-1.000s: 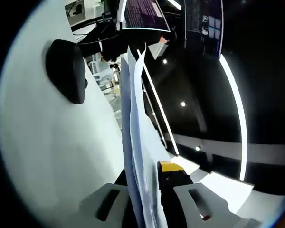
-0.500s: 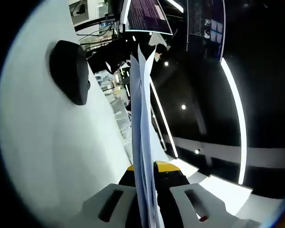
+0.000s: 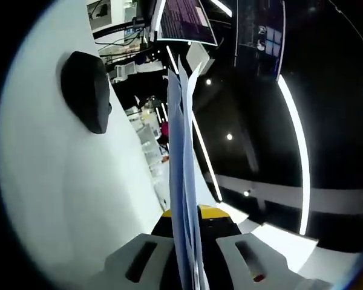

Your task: Organize the stack of printing papers by aligning and flattening the scattered papers on the table

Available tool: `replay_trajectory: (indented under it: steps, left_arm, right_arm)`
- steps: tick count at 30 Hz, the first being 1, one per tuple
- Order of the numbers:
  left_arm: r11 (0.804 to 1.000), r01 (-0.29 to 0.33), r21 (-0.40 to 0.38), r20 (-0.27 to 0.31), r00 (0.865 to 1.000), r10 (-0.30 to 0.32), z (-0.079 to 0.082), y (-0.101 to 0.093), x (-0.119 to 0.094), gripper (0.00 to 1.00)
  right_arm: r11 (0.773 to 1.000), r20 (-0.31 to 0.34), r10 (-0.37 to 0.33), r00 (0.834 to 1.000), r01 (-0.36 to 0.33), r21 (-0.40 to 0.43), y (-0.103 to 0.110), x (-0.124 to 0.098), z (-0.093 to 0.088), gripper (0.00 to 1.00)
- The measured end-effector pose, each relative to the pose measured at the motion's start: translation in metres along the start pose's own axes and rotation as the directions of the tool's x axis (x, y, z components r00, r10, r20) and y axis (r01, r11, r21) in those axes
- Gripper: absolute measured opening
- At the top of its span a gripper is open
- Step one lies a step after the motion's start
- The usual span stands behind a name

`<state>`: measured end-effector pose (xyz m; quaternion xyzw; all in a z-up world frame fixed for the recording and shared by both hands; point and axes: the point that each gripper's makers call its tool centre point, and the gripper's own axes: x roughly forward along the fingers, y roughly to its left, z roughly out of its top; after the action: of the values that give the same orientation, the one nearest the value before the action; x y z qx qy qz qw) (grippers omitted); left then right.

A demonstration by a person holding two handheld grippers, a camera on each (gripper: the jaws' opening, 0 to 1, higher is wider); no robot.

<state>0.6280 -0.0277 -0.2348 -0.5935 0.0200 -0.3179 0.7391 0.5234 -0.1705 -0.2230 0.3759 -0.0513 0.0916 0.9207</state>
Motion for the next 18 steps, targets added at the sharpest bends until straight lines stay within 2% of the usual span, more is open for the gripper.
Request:
replay_trajectory:
  steps: [3,8,12,18]
  left_arm:
    - [1.000,0.005,0.004,0.001,1.000,-0.005,0.000,-0.001,0.000,0.06]
    - [1.000,0.008,-0.004,0.006,1.000,-0.008,0.001,-0.002,0.000,0.06]
    - [1.000,0.009,-0.007,0.005,1.000,-0.009,0.001,-0.003,0.001,0.06]
    - [1.000,0.014,-0.012,0.003,1.000,-0.014,0.002,-0.004,0.001,0.06]
  right_arm:
    - [0.993,0.011,-0.015,1.000,0.016,-0.115,-0.005,-0.005,0.012,0.26]
    - [0.980,-0.001,-0.022,1.000,0.021,-0.196,-0.008,-0.011,0.020,0.26]
    - [0.960,-0.029,-0.028,0.999,0.019,-0.279,-0.012,-0.014,0.018,0.29]
    - [0.955,-0.054,-0.027,0.998,0.010,-0.296,-0.019,-0.015,0.014,0.33]
